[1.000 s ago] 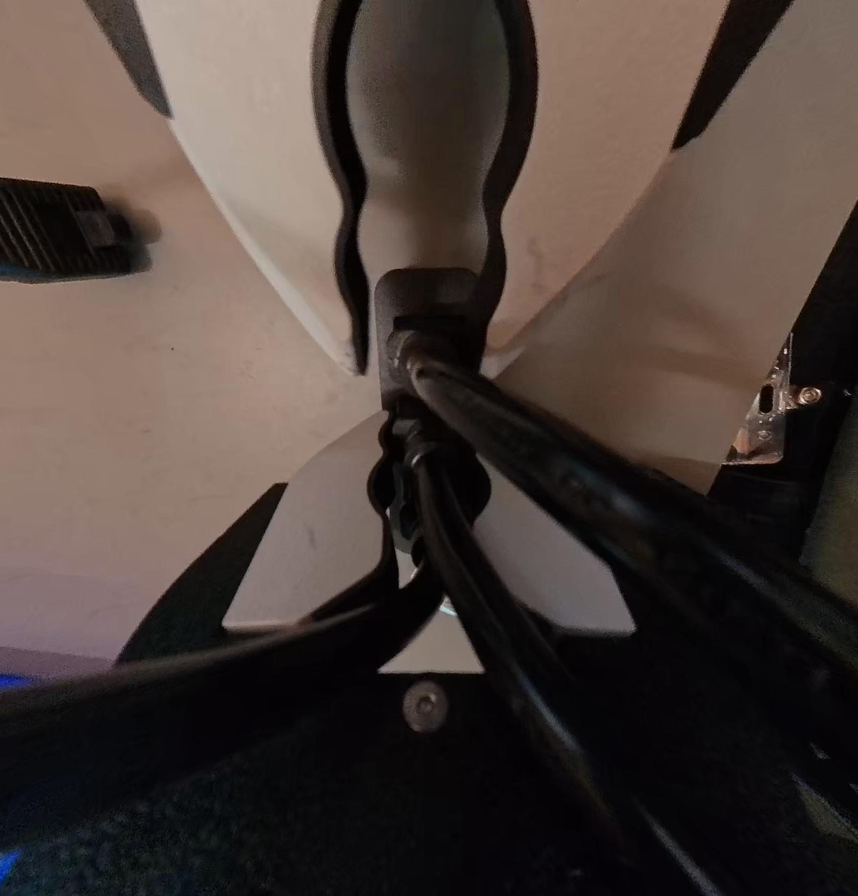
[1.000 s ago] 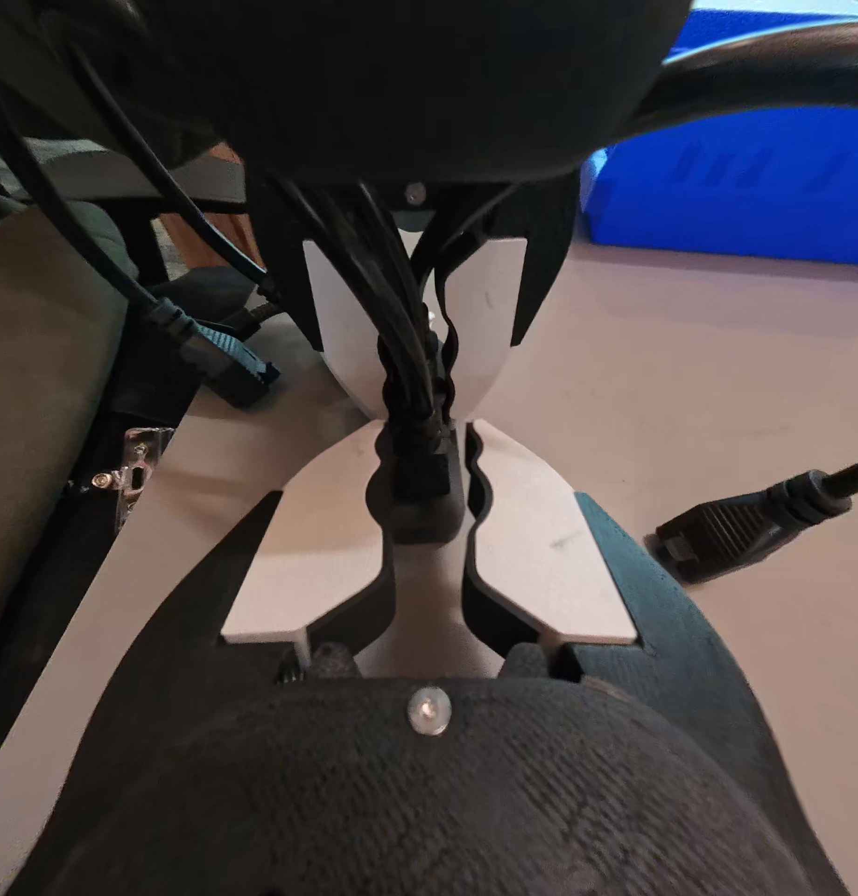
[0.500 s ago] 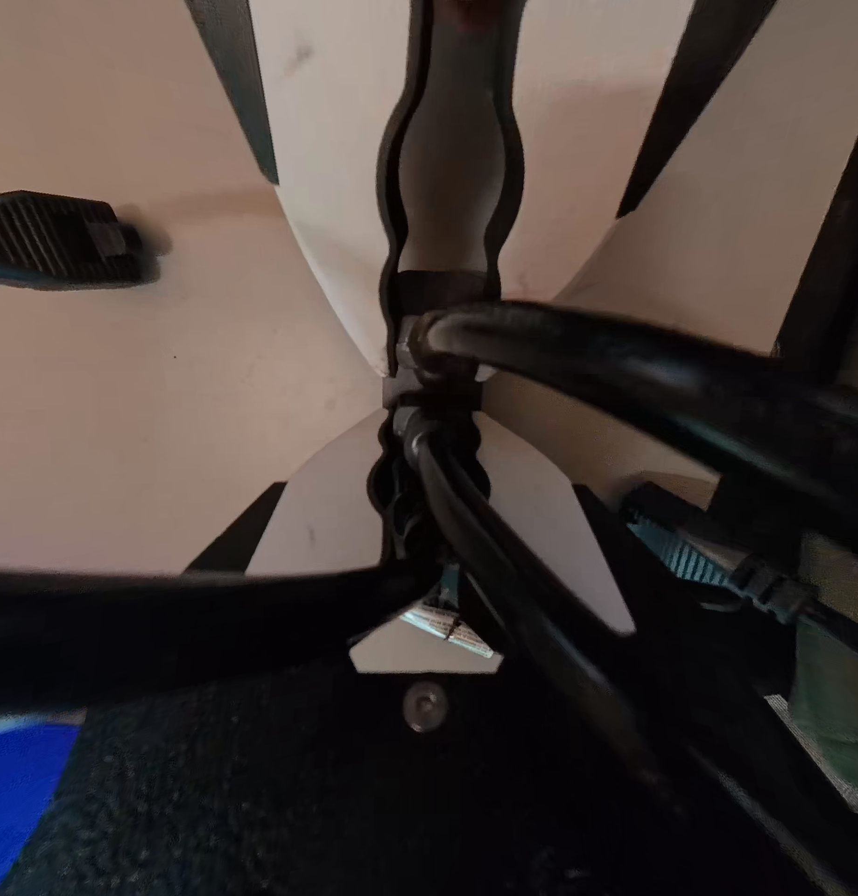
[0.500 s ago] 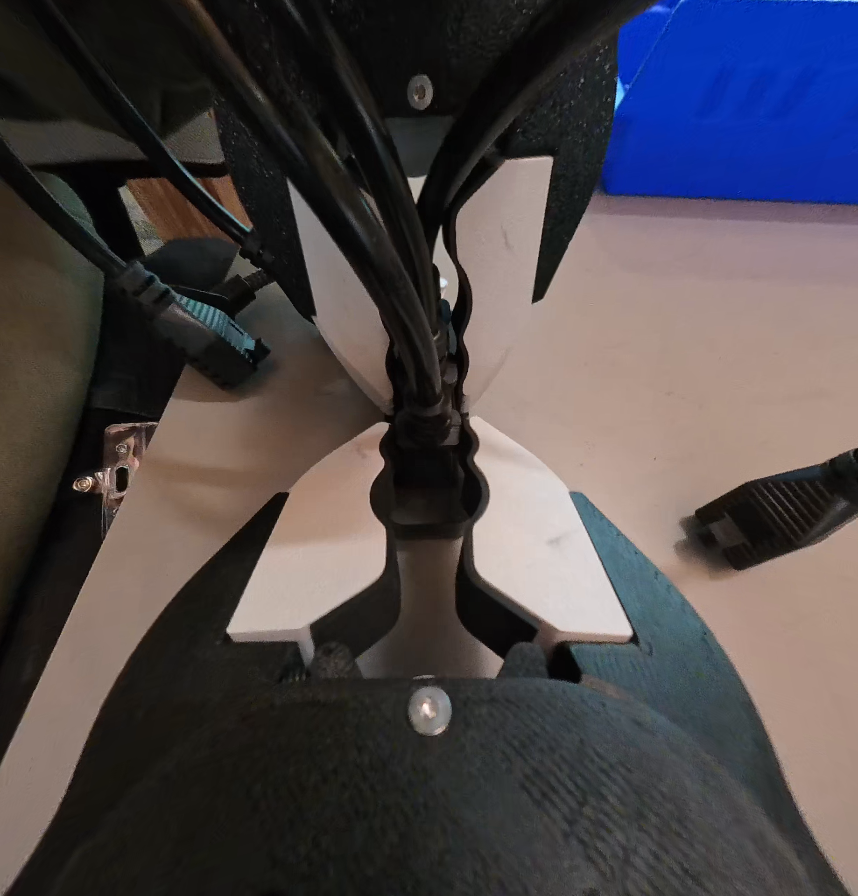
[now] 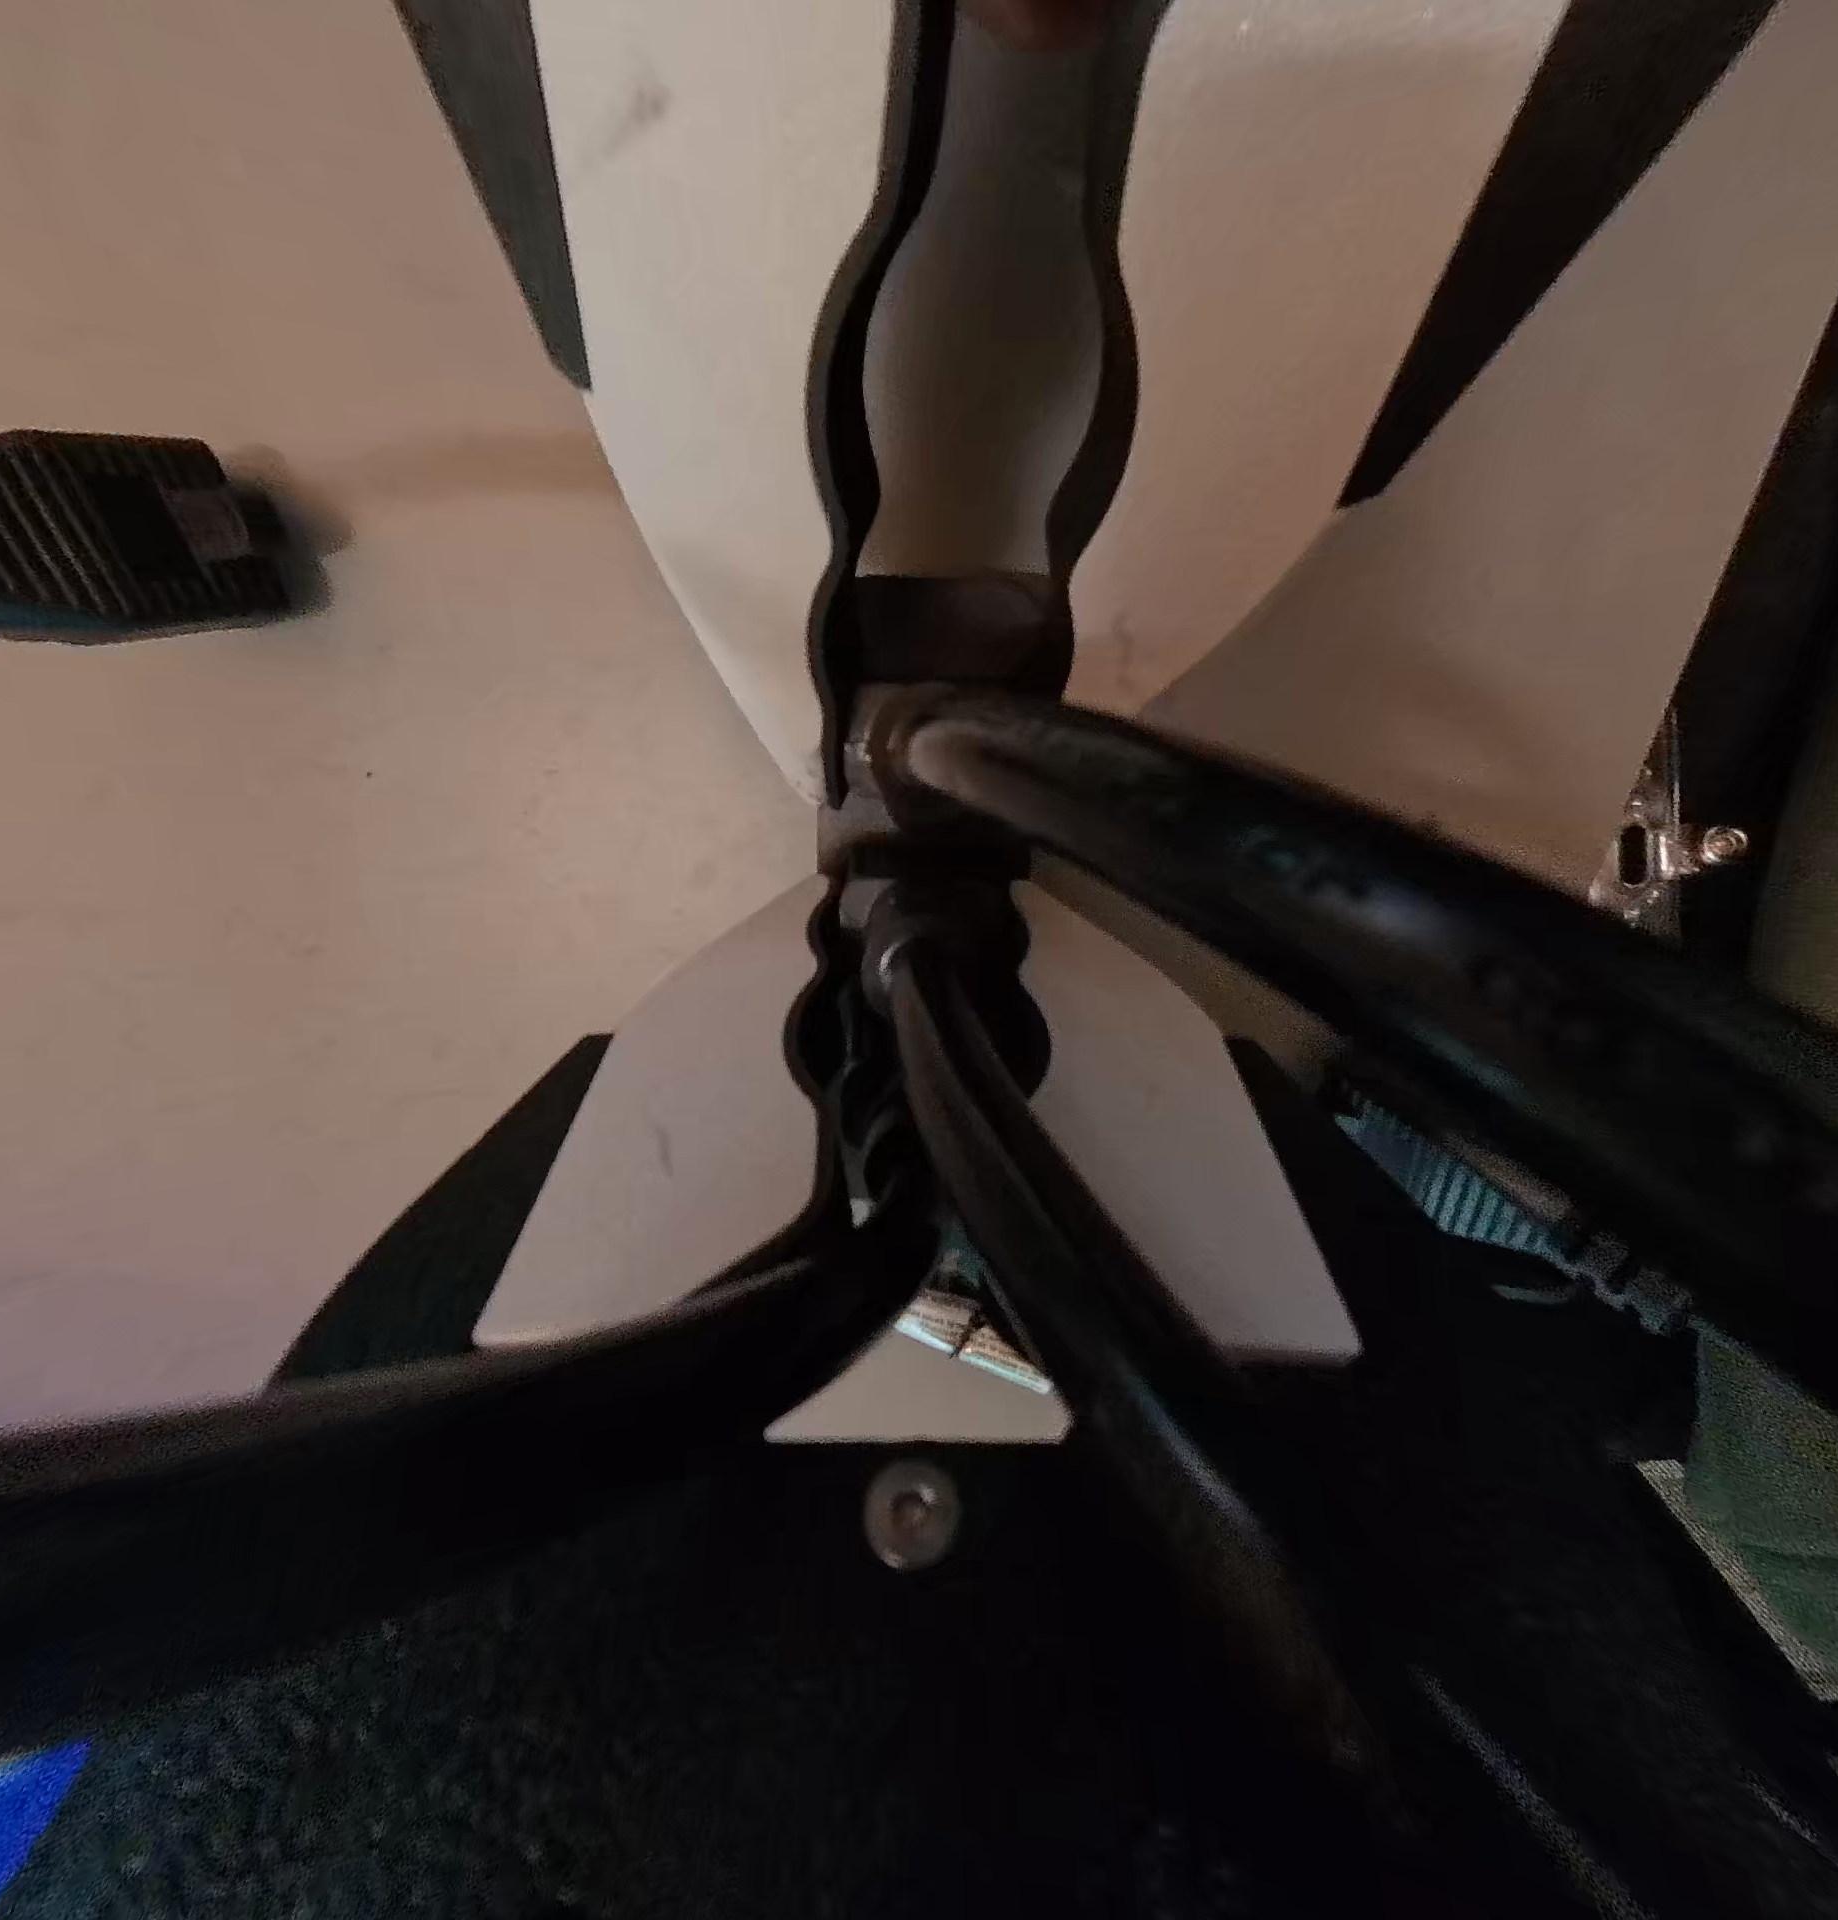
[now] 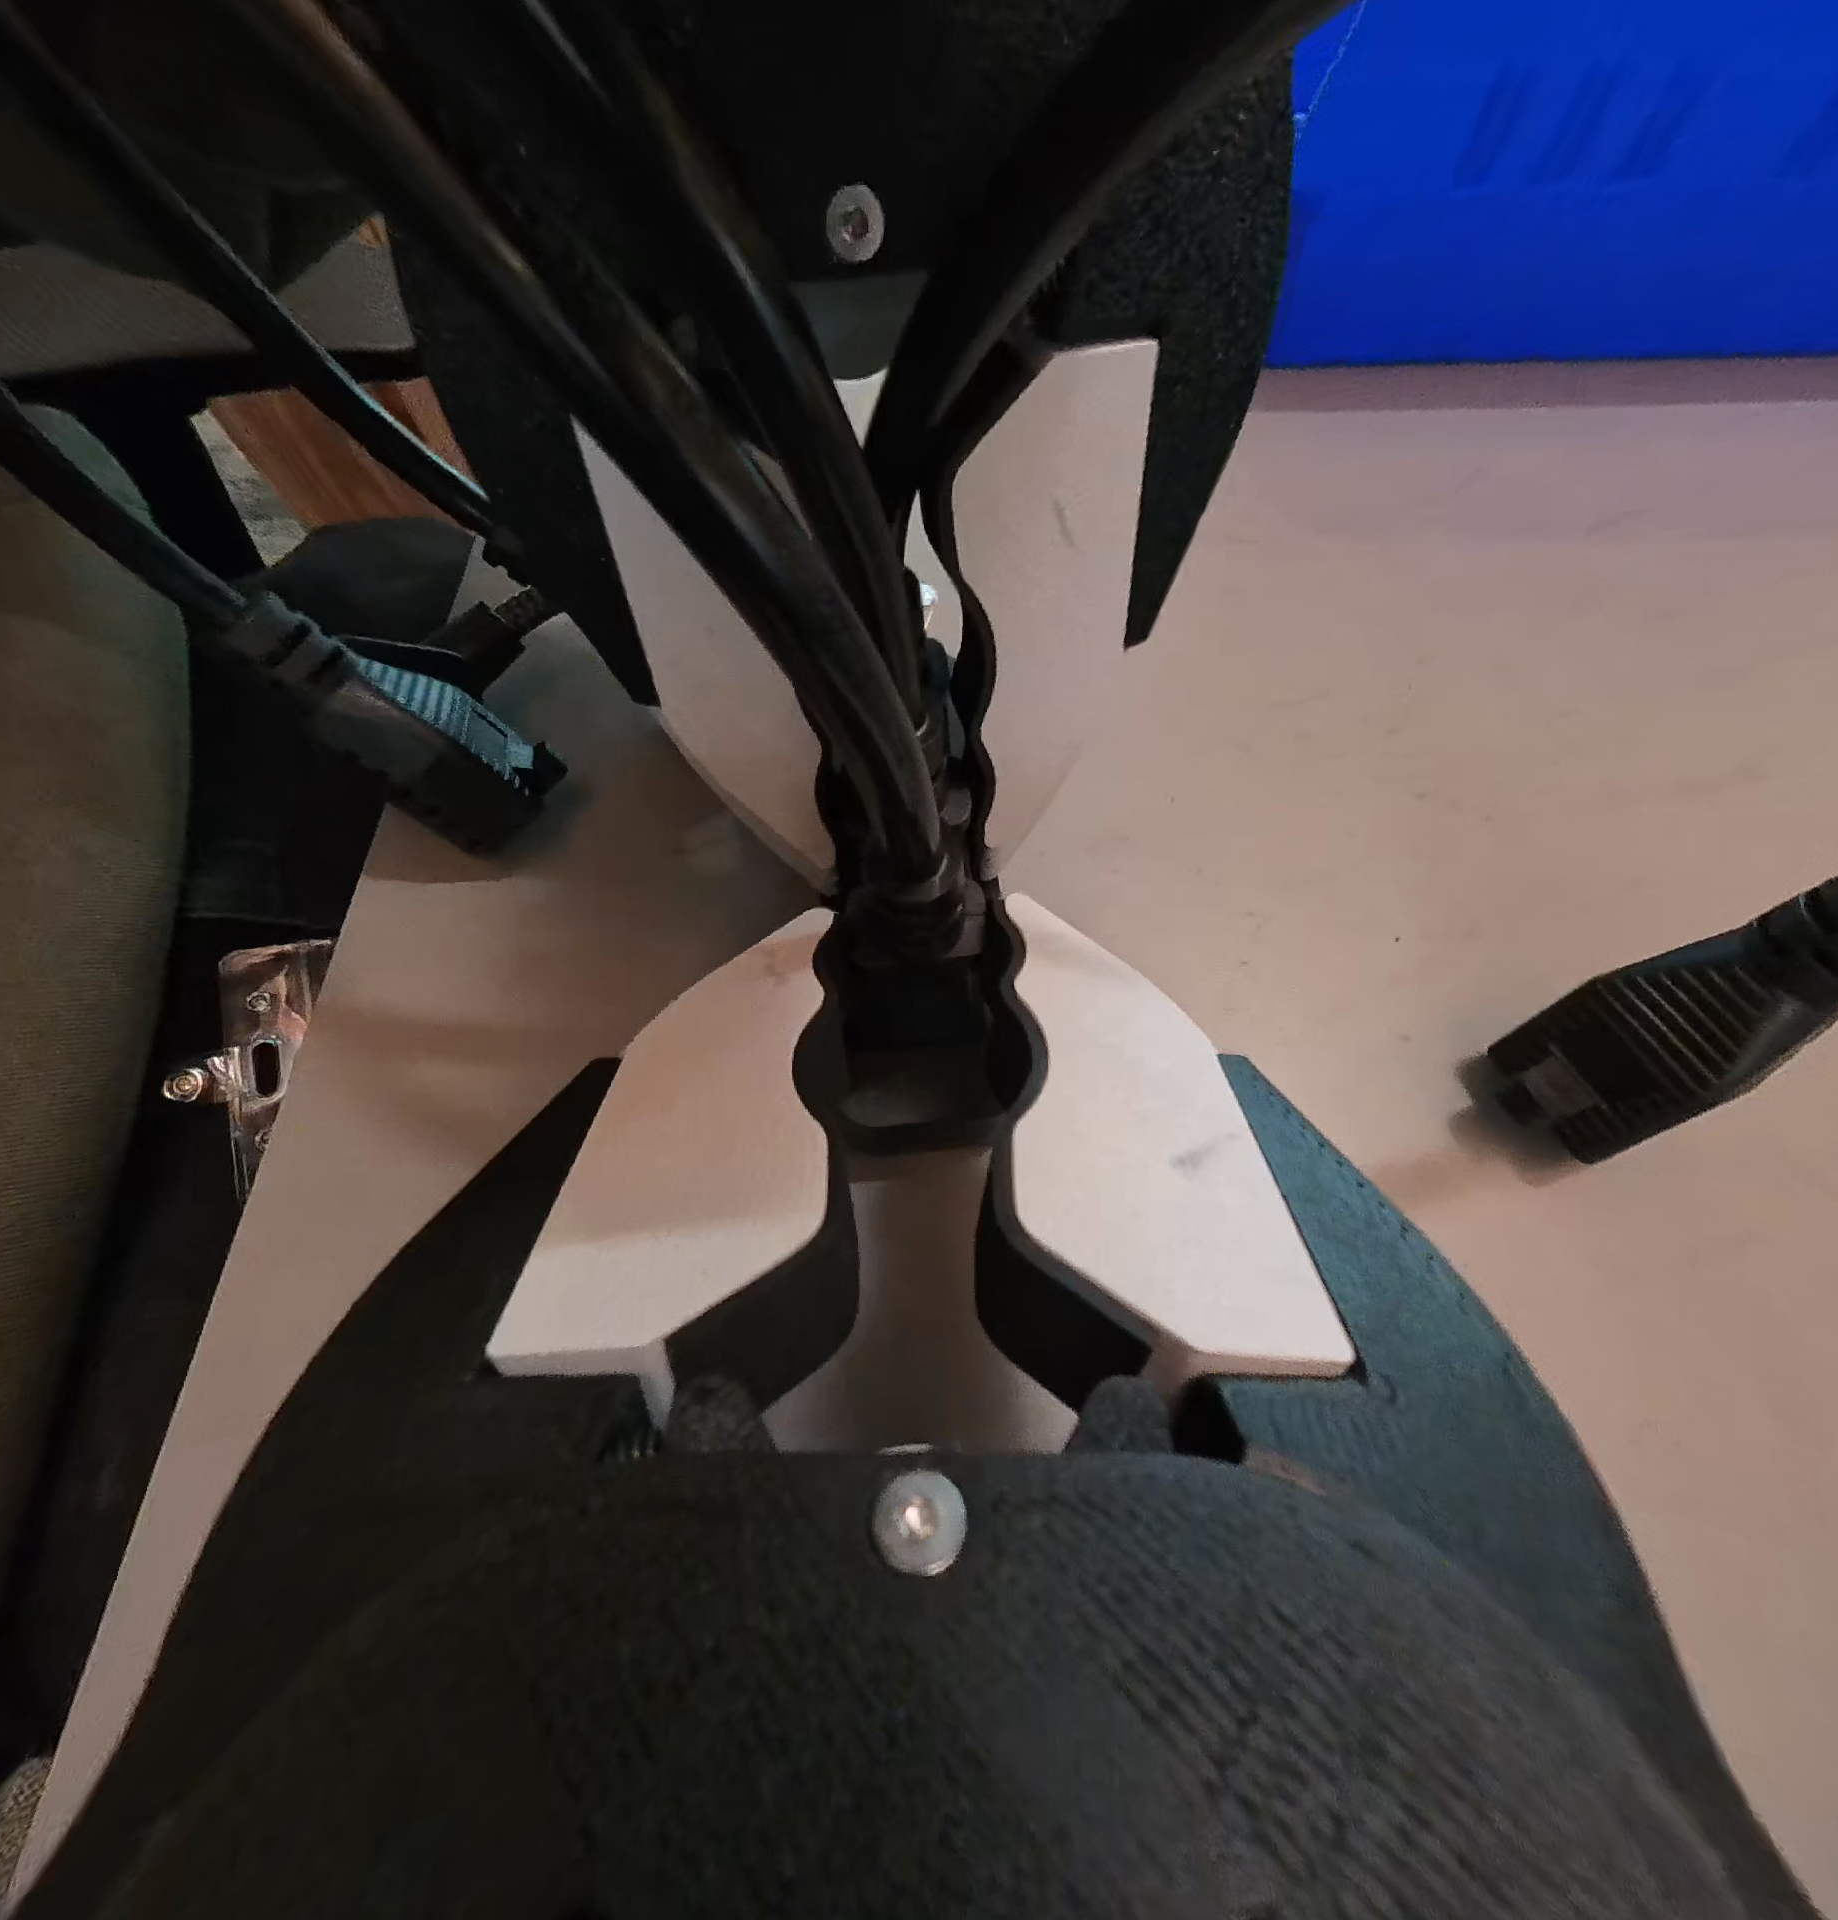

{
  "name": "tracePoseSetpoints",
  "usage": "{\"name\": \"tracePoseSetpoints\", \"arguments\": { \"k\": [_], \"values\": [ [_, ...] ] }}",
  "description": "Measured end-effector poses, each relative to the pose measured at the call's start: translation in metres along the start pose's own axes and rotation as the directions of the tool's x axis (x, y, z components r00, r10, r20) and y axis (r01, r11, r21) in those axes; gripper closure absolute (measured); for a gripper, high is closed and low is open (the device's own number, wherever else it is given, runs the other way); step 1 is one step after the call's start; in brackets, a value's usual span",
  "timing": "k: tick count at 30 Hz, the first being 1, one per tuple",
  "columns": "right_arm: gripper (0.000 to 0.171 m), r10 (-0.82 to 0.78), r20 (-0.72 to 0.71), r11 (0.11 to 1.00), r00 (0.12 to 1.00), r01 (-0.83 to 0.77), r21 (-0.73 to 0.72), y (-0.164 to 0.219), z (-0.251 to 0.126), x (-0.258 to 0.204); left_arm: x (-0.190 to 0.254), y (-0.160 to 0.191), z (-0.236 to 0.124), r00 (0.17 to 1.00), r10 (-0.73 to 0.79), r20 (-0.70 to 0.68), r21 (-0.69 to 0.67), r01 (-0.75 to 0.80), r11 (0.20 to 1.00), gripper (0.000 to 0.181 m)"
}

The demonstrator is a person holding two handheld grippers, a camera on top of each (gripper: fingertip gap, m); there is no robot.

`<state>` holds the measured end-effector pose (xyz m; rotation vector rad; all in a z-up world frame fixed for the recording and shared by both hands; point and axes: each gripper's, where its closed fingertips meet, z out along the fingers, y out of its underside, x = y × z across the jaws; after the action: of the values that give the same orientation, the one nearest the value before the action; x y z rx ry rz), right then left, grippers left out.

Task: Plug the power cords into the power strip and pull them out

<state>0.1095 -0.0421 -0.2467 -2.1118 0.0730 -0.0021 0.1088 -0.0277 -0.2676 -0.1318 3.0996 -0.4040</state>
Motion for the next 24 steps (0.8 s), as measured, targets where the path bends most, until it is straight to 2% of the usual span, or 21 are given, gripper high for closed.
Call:
{"name": "tracePoseSetpoints", "arguments": {
  "k": [15,19,24],
  "values": [
    [0.148,0.031,-0.025,0.999,0.999,-0.031,-0.009,-0.0007,-0.0002,-0.0002,0.0006,-0.0001,-0.0002,1.0,0.011,-0.004,-0.011,-0.012,1.0,0.156],
    [0.148,0.034,-0.028,0.999,0.999,-0.033,0.036,-0.0006,0.0001,0.0006,-0.0006,-0.0001,0.0001,1.0,0.002,-0.008,0.004,-0.002,1.0,0.156],
    [0.147,0.009,-0.034,1.0,0.999,-0.01,-0.023,0.0025,-0.0011,-0.0005,0.0013,-0.0018,0.0004,1.0,-0.008,-0.006,0.043,0.008,0.999,0.156]
  ]
}}
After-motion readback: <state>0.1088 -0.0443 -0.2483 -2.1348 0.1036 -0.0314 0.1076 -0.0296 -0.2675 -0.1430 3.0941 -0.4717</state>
